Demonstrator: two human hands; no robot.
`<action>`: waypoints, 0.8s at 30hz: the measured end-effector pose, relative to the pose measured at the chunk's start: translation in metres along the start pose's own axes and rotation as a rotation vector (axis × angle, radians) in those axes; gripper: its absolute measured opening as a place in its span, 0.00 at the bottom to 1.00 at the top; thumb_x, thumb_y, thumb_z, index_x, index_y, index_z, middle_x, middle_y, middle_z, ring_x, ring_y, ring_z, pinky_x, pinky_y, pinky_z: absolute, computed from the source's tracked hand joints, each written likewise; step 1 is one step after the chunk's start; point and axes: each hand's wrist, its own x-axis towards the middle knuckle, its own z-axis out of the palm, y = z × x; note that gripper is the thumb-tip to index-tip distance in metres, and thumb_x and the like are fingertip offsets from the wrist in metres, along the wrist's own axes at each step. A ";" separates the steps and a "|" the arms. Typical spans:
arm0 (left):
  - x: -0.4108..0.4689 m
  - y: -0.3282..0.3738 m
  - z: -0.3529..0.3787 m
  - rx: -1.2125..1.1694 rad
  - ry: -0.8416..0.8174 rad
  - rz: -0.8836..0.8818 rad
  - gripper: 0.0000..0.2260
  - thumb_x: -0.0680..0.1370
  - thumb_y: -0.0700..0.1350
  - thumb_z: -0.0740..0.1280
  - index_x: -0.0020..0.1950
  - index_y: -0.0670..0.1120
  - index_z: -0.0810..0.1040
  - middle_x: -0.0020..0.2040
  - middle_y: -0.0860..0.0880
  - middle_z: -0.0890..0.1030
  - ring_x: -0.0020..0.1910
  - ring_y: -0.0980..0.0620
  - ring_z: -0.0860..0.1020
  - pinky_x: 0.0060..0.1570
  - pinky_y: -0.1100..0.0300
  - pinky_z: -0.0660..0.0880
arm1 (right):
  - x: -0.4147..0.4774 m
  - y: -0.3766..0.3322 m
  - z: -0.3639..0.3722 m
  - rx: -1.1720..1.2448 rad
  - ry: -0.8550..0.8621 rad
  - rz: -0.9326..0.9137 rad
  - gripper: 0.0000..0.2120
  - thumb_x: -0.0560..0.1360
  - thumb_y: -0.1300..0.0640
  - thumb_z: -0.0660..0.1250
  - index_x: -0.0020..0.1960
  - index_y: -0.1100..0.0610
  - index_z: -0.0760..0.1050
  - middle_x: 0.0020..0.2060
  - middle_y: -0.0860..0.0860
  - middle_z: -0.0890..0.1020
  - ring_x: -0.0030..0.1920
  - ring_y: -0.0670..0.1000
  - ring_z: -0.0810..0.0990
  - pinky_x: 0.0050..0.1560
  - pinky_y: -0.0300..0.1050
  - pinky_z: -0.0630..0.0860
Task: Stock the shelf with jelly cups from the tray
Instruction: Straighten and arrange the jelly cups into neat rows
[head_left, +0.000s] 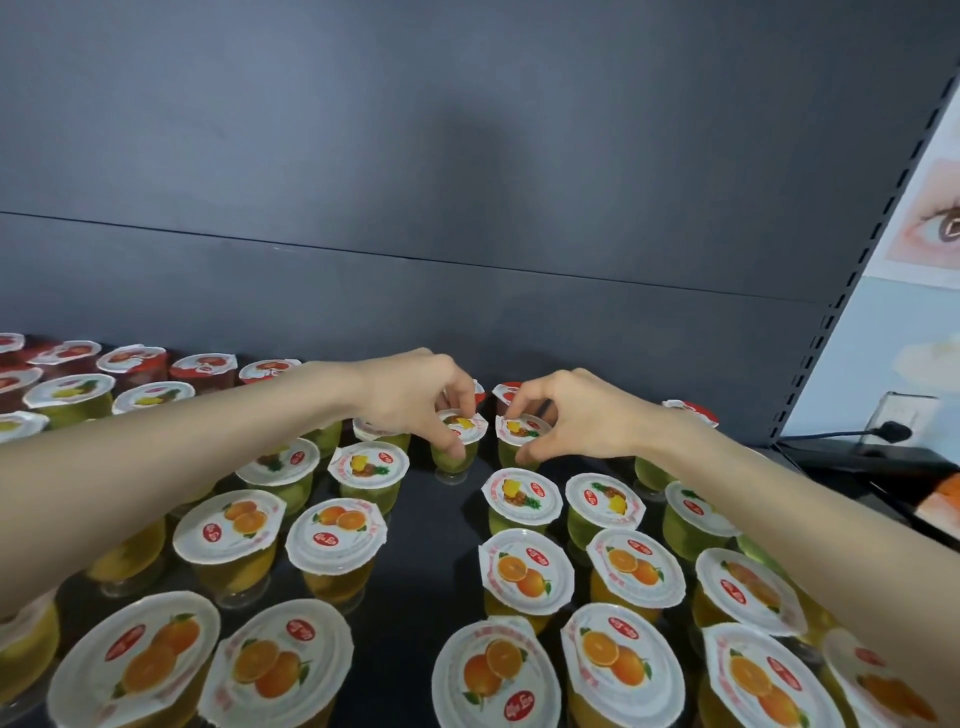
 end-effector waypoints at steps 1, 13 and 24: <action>0.000 -0.001 0.000 -0.005 0.006 0.003 0.20 0.69 0.51 0.75 0.58 0.46 0.79 0.52 0.55 0.78 0.51 0.57 0.77 0.54 0.58 0.77 | 0.000 -0.001 0.000 -0.004 0.000 0.002 0.16 0.70 0.55 0.74 0.57 0.53 0.78 0.51 0.47 0.79 0.43 0.42 0.77 0.42 0.31 0.74; -0.005 0.000 0.007 0.153 0.071 0.071 0.18 0.73 0.56 0.70 0.56 0.46 0.79 0.52 0.48 0.76 0.51 0.50 0.74 0.51 0.51 0.75 | -0.005 -0.001 -0.002 -0.034 -0.007 0.013 0.16 0.71 0.52 0.73 0.58 0.51 0.77 0.51 0.43 0.76 0.42 0.40 0.75 0.40 0.30 0.70; -0.023 0.044 0.008 -0.136 -0.026 0.180 0.14 0.75 0.55 0.67 0.57 0.49 0.79 0.51 0.55 0.81 0.50 0.59 0.78 0.49 0.65 0.77 | -0.054 0.001 -0.020 0.059 0.058 0.039 0.12 0.72 0.50 0.72 0.55 0.51 0.79 0.50 0.44 0.80 0.48 0.43 0.80 0.49 0.41 0.80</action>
